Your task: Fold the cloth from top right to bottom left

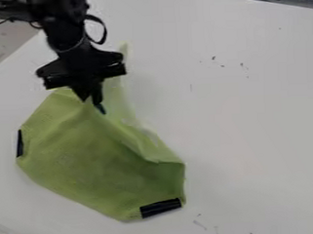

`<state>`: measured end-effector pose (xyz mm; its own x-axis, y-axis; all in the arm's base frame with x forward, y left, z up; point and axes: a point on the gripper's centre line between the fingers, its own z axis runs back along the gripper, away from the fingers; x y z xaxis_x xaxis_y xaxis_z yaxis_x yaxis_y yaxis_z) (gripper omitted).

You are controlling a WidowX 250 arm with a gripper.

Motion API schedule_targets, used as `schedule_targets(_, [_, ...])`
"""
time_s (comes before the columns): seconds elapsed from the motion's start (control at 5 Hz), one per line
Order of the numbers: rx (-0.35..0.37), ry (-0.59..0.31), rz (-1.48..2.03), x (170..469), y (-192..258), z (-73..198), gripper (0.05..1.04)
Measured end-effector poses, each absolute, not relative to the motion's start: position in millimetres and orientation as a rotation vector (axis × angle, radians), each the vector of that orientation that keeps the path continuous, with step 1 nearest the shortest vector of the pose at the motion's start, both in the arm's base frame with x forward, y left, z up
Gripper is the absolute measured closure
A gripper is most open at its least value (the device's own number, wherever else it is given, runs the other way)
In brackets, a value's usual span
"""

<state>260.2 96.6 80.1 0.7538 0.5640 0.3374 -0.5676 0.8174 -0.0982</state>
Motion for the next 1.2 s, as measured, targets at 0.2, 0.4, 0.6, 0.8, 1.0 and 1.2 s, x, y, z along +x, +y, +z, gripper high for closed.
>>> schedule_targets(0.2, [0.014, -0.377, 0.678, 233.2, 104.1, 77.4, 1.002])
schedule_targets(0.4, [-0.011, -0.366, 0.745, 212.4, 107.6, 64.9, 1.002])
schedule_targets(0.6, [-0.042, -0.360, 0.793, 192.8, 109.1, 51.8, 1.002])
schedule_targets(0.8, [-0.061, -0.366, 0.835, 171.6, 111.3, 41.2, 1.002])
schedule_targets(1.0, [-0.080, -0.360, 0.864, 151.8, 109.1, 32.0, 0.972])
schedule_targets(1.2, [-0.083, -0.353, 0.845, 145.0, 109.4, 28.8, 0.782])
